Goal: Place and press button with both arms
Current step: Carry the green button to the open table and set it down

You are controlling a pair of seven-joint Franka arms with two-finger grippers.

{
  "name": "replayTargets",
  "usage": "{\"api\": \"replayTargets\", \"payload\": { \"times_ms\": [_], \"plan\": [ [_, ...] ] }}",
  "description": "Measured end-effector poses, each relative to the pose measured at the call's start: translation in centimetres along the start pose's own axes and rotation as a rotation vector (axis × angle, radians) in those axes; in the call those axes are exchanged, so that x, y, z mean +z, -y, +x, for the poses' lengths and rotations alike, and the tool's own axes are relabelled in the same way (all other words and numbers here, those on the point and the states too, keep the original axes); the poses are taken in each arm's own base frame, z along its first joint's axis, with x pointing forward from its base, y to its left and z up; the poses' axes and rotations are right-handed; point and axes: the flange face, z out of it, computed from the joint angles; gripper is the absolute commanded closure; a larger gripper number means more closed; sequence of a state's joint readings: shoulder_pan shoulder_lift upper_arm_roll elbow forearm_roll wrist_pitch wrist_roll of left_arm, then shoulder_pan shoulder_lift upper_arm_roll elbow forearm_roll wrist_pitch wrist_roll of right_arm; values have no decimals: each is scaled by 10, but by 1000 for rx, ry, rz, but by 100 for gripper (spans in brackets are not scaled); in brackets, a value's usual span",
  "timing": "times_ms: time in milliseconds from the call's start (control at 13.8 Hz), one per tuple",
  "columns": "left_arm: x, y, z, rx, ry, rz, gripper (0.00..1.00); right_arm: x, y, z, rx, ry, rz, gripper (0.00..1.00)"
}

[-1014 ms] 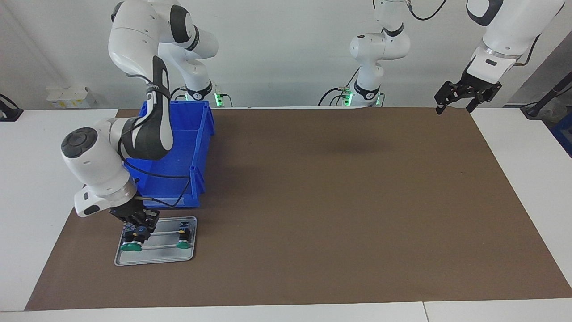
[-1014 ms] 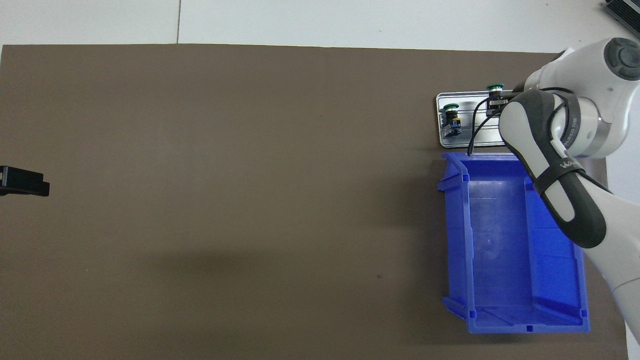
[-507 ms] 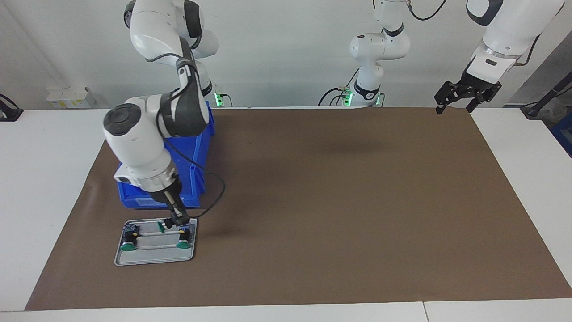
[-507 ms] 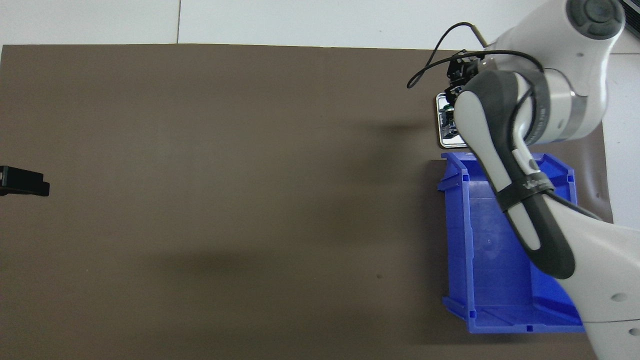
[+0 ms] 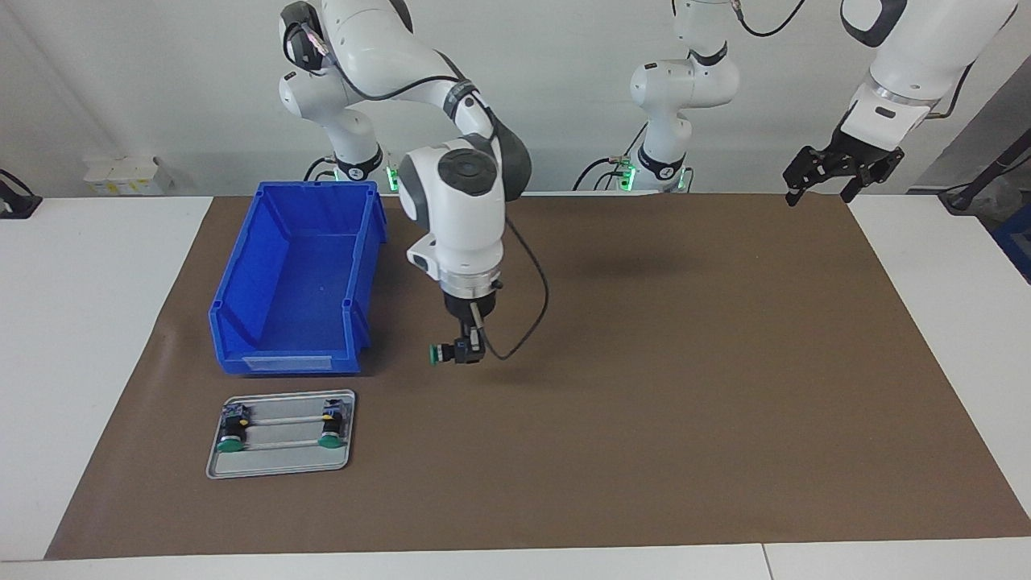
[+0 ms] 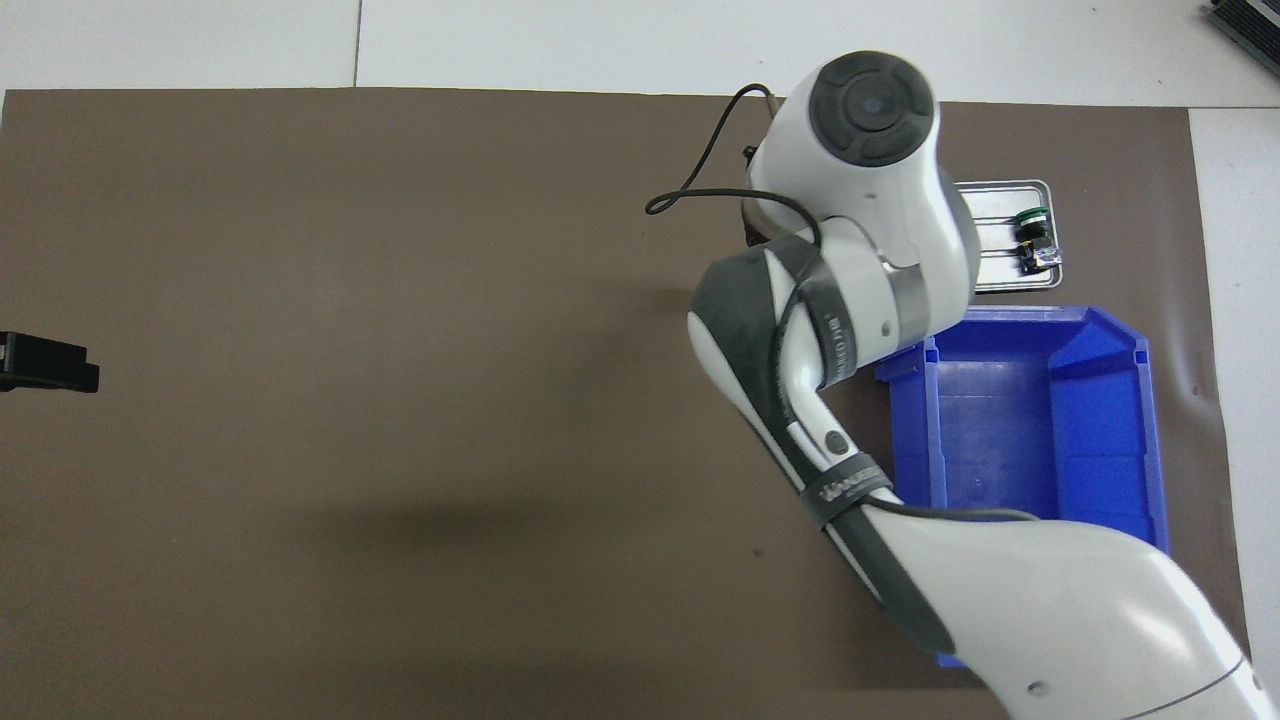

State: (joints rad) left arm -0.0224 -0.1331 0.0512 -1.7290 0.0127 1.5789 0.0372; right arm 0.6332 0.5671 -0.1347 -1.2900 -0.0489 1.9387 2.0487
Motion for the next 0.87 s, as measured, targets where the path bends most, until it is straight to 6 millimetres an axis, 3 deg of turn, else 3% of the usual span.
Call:
{"api": "replayTargets", "payload": {
  "times_ms": [145,435,652,869],
  "plan": [
    [0,0,0,0,0,0,0,20,-18,-54,65,-9,-2,100],
    [0,0,0,0,0,0,0,57,-50,-133,171,3,24,100],
    [0,0,0,0,0,0,0,49,-77,-173,214,22,35,100],
    [0,0,0,0,0,0,0,42,-89,-193,211,52,59,100]
  ]
}}
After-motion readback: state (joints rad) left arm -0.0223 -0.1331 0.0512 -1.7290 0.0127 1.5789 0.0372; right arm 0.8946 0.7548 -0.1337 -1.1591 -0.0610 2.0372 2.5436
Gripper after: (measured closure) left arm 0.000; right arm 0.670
